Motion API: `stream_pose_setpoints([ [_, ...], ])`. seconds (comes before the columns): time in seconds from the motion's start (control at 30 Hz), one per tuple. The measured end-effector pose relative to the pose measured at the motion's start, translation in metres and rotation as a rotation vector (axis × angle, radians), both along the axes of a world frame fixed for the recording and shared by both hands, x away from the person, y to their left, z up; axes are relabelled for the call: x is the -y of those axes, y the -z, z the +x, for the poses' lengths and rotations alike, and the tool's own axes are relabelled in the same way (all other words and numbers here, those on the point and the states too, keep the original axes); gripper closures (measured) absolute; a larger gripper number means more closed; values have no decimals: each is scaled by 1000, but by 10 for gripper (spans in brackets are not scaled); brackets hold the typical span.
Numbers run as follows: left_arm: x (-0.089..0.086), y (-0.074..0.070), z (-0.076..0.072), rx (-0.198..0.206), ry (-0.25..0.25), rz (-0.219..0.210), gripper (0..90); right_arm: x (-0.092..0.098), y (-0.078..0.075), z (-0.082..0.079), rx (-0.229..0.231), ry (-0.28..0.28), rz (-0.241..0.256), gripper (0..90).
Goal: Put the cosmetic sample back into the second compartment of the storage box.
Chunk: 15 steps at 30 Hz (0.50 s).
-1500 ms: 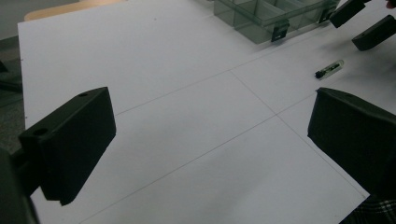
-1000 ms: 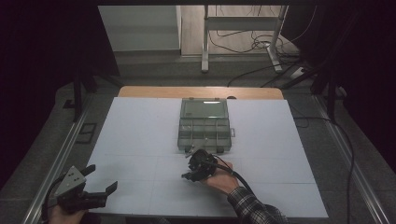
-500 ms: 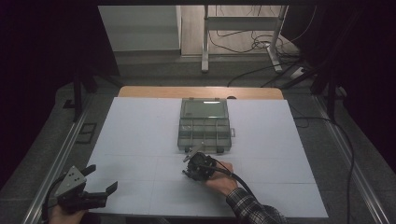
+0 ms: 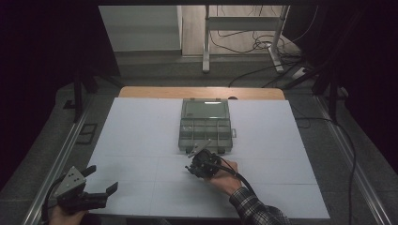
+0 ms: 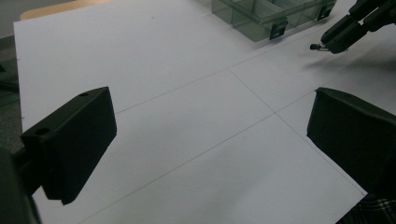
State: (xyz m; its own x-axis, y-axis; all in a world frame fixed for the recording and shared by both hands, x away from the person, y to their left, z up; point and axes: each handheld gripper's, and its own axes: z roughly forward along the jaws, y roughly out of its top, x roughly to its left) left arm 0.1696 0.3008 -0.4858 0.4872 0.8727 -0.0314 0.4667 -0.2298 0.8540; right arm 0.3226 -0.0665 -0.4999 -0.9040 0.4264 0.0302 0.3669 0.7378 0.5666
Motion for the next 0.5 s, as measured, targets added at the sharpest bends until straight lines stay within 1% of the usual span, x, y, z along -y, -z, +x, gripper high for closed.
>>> stream_pose_setpoints([
  [0.13,0,0,0,0,0,0,19,5,-4,3,10,13,23,810],
  [0.27,0,0,0,0,0,0,19,9,-8,6,10,31,44,810],
  [0.3,0,0,0,0,0,0,19,10,-10,7,7,46,46,810],
  [0.5,0,0,0,0,0,-1,19,15,-13,10,7,87,60,810],
])
